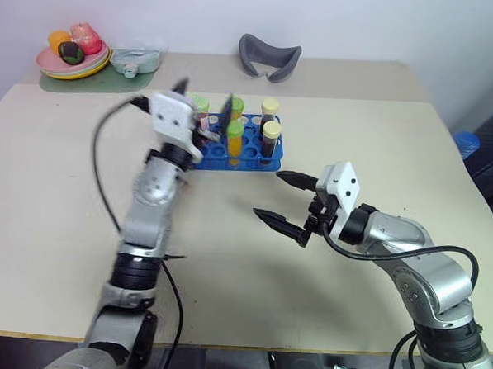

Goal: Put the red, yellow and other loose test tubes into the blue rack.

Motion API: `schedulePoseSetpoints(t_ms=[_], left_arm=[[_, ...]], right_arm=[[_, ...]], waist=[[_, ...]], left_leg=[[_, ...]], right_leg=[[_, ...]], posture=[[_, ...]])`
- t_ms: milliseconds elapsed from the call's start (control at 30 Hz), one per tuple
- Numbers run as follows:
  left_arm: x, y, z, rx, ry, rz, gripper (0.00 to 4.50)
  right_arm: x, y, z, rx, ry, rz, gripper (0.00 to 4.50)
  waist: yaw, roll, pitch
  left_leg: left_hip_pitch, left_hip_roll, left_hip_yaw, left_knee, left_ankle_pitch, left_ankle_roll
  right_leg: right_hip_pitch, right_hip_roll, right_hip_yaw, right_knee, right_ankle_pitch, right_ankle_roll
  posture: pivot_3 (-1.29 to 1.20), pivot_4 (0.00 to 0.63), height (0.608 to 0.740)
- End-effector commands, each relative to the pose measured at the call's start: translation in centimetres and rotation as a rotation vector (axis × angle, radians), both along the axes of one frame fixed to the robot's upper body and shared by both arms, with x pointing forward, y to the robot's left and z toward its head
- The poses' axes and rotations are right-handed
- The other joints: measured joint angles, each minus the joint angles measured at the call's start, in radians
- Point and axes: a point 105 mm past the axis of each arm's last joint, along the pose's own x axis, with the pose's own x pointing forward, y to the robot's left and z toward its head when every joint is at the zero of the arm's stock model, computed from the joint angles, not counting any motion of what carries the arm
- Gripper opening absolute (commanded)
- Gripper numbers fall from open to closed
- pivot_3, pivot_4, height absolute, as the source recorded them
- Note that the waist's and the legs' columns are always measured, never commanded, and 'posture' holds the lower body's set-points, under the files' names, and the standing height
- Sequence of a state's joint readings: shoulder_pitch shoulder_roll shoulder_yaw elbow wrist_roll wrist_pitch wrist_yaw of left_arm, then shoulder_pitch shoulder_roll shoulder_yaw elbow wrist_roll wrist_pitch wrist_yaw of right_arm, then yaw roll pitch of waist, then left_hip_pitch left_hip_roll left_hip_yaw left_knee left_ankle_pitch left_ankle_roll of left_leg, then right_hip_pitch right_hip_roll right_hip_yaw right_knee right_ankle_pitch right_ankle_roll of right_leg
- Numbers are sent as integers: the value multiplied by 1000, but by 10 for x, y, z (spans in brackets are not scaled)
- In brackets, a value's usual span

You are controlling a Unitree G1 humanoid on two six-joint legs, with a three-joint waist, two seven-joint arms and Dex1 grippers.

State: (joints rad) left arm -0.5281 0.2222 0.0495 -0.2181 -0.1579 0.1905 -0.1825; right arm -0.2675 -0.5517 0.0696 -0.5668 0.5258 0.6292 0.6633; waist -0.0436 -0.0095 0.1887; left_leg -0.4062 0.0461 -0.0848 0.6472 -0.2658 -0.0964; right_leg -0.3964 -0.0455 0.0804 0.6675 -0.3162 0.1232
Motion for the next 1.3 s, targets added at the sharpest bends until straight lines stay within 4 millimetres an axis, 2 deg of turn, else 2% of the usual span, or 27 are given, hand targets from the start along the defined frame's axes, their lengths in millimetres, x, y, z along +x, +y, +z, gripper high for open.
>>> schedulePoseSetpoints(t_ms=[33, 100, 133, 167, 233, 267, 367, 500, 600, 767, 833, 933, 1067, 1300], left_arm=[[-11, 14, 17, 44, 92, -18, 4447], [-15, 28, 14, 100, 219, -22, 4447], [-13, 38, 8, 164, 304, 33, 4447], [-13, 47, -8, 266, 447, 77, 4447], [-18, 60, -27, 411, 626, 140, 4447], [-22, 62, -32, 460, 676, 150, 4447], [-29, 59, -55, 434, 926, 48, 4447], [-28, 62, -76, 509, 1164, 35, 4447], [-24, 59, -80, 556, 1248, 16, 4447], [-7, 66, -85, 619, 1338, 102, 4447], [-5, 61, -91, 606, 1406, 63, 4447], [5, 61, -97, 648, 1410, 86, 4447], [5, 48, -109, 638, 1500, 24, 4447], [7, 43, -118, 582, 1577, 33, 4447]], right_arm=[[-5, 1, 11, 8, -44, 27, 4500], [-4, 2, 12, 8, -44, 43, 4500], [-3, 3, 12, 6, -43, 50, 4500], [-2, 4, 12, 6, -43, 59, 4500], [-1, 5, 12, 5, -42, 69, 4500], [-1, 6, 12, 4, -42, 74, 4500], [0, 10, 12, 5, -40, 105, 4500], [2, 17, 13, 3, -46, 143, 4500], [3, 19, 14, 2, -54, 158, 4500], [2, 21, 14, 8, -64, 156, 4500], [0, 21, 13, 10, -61, 154, 4500], [-3, 22, 10, 13, -57, 151, 4500], [-5, 25, 9, 24, -56, 141, 4500], [-7, 25, 8, 31, -56, 124, 4500]], waist=[[0, 0, 0], [-3, 0, 0], [-5, 0, 0], [-6, 0, 0], [-12, 0, 1], [-14, 0, 1], [-6, -1, 1], [-3, -1, 1], [-3, -1, 1], [-2, -1, 1], [-1, -1, 1], [-1, -1, 1], [-1, -1, 1], [-1, 0, 1]], left_leg=[[0, 0, 0, 0, 0, 0], [0, 0, 0, 0, 0, 0], [0, 0, 0, 0, 0, 1], [0, 0, 0, 0, 0, 1], [1, 0, -1, -1, 0, 1], [1, 0, -1, -1, -1, 1], [1, 0, -1, -1, -1, 1], [1, 0, -1, -1, -1, 1], [1, 0, -1, -1, 0, 1], [0, 0, -1, -1, 0, 0], [0, 0, -1, -1, 0, 0], [0, 0, -1, -1, 0, 0], [-1, 0, -1, -1, 0, 0], [-1, 0, -1, -1, 0, 1]], right_leg=[[0, 0, 0, 0, 0, 0], [0, 0, 0, 0, 0, 0], [0, 0, 0, 1, 0, 0], [0, 0, 0, 1, 0, 0], [0, 1, 0, 1, 0, 0], [0, 1, 0, 2, 0, 0], [1, 0, 0, 1, -1, 0], [0, 1, -1, 1, -1, 0], [-1, 1, 0, 1, -1, 0], [-1, 1, -1, 1, -1, 0], [-1, 1, -1, 1, -1, 0], [-1, 1, -1, 1, -1, 0], [-2, 1, -1, 1, -1, 0], [-2, 1, -1, 1, -1, 0]], posture=[[0, 150, 740], [0, 150, 740], [0, 150, 740], [0, 150, 740], [0, 150, 740], [0, 150, 740], [0, 150, 740], [0, 150, 740], [0, 150, 740], [0, 150, 740], [0, 150, 740], [0, 150, 740], [0, 150, 740], [0, 150, 740]])
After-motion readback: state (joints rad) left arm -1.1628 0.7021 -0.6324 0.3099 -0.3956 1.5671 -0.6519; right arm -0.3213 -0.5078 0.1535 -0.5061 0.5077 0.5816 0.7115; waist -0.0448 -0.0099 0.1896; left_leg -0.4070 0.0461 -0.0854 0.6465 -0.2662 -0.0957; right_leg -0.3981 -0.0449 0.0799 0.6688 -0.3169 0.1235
